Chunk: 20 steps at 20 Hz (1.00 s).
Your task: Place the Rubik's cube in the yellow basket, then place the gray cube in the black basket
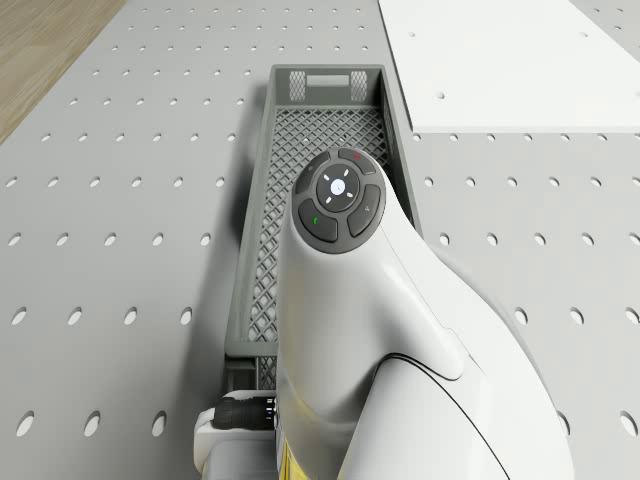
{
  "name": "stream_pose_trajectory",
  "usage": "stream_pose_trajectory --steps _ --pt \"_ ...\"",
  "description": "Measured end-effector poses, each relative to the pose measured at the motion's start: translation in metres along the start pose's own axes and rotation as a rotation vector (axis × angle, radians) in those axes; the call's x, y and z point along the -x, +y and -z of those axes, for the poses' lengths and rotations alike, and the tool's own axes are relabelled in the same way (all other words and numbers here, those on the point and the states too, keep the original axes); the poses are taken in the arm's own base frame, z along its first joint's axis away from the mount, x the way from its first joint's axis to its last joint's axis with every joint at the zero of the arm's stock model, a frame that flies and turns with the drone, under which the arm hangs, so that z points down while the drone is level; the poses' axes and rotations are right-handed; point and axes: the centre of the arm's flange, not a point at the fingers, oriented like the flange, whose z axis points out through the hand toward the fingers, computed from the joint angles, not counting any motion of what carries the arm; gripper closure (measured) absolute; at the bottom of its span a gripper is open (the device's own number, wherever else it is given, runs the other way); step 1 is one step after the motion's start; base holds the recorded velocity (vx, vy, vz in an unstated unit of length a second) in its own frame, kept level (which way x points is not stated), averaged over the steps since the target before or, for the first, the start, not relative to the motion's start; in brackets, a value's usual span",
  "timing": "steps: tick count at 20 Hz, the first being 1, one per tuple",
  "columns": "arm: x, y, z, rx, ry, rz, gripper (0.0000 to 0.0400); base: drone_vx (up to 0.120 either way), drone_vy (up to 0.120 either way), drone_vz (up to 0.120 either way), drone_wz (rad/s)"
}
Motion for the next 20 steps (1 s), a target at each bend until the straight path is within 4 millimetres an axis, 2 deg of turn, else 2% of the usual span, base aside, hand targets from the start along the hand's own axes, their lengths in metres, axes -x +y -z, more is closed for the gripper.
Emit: stream_pose_trajectory --steps 20 --pt "0.0000 0.0000 0.0000 0.000 0.000 0.003 0.0148 0.120 0.000 0.000 0.000"
